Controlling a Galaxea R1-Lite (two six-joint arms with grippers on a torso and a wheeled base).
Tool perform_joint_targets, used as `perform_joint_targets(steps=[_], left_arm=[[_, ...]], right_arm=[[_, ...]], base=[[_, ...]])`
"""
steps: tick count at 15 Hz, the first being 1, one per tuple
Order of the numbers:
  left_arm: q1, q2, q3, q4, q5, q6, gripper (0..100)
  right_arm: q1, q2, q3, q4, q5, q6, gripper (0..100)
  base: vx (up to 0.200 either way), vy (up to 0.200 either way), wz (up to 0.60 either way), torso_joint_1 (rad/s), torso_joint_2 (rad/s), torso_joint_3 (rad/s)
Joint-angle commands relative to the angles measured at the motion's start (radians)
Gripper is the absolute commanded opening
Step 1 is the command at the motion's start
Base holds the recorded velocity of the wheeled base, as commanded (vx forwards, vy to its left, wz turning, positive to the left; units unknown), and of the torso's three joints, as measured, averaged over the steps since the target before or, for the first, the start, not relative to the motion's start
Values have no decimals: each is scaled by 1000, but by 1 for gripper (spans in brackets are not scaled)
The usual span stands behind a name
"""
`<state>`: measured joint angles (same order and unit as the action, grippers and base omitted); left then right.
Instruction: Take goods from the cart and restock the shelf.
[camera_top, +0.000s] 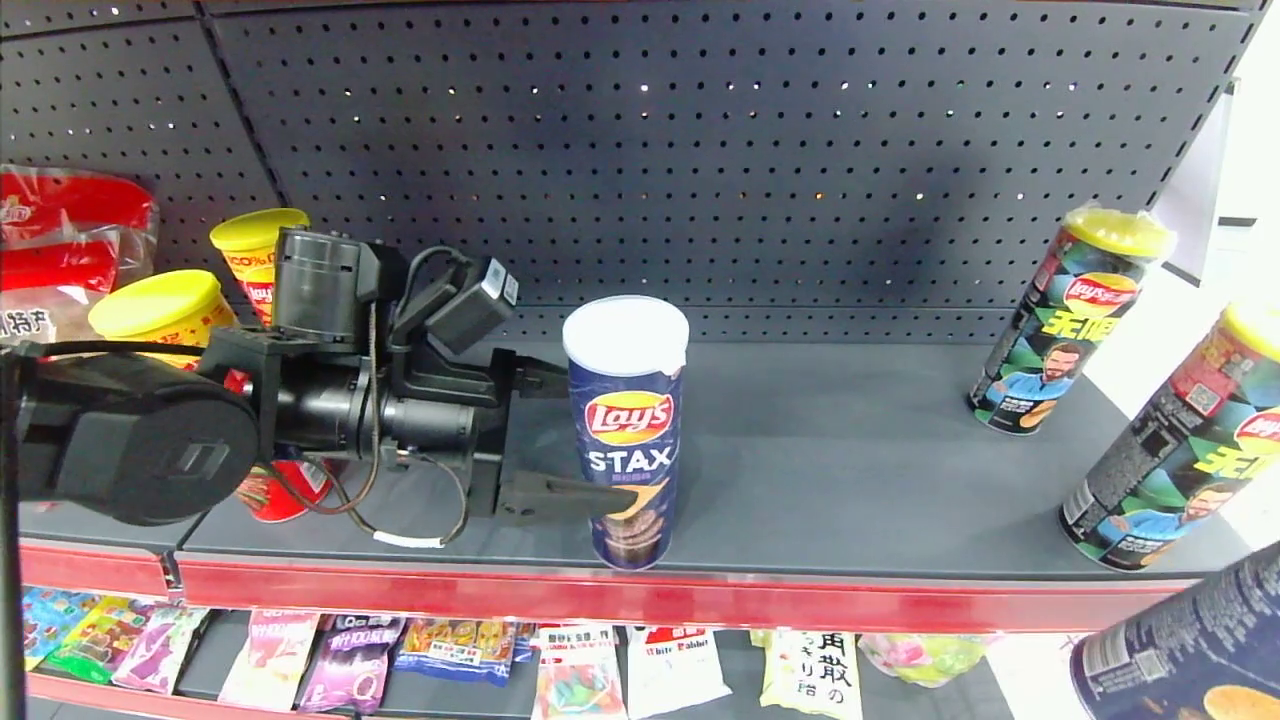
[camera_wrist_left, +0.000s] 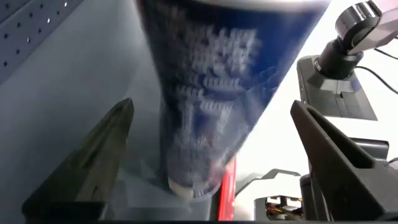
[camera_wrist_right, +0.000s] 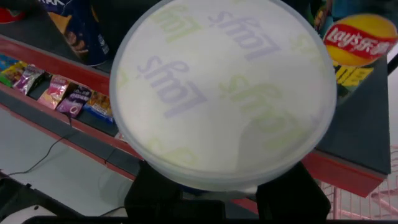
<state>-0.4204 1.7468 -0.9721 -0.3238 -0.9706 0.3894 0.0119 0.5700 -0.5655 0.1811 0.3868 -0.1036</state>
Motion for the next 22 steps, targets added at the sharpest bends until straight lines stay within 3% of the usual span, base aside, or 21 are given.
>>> perform_joint_targets(steps=[1, 4, 7, 11, 12, 14, 18, 22], left_arm=[[15, -39, 33, -3, 1, 0, 100], [57, -119, 124, -3, 7, 0, 100], [91, -211, 213, -1, 61, -9, 100], [138, -309, 302, 3, 89, -12, 100], [140, -331, 320, 5, 124, -17, 100], [137, -389, 380, 5, 191, -46, 100], [138, -477, 472, 5, 208, -75, 100], [138, -543, 515, 6, 250, -106, 100]], right_arm=[[13, 183, -116, -2, 38, -44, 0], [183, 407, -283, -9, 29, -64, 0], [264, 608, -409, -75, 17, -64, 0], [339, 827, -519, -203, -31, -62, 0], [358, 869, -557, -203, -31, -61, 0], [381, 984, -657, -204, -29, -62, 0], [416, 1189, -878, -207, -23, -64, 0], [477, 1283, -947, -209, -25, -62, 0]], base=[[0, 0, 0, 0, 0, 0], [0, 0, 0, 0, 0, 0], [0, 0, 0, 0, 0, 0], [0, 0, 0, 0, 0, 0], [0, 0, 0, 0, 0, 0], [0, 0, 0, 0, 0, 0], [0, 0, 0, 0, 0, 0], [0, 0, 0, 0, 0, 0]])
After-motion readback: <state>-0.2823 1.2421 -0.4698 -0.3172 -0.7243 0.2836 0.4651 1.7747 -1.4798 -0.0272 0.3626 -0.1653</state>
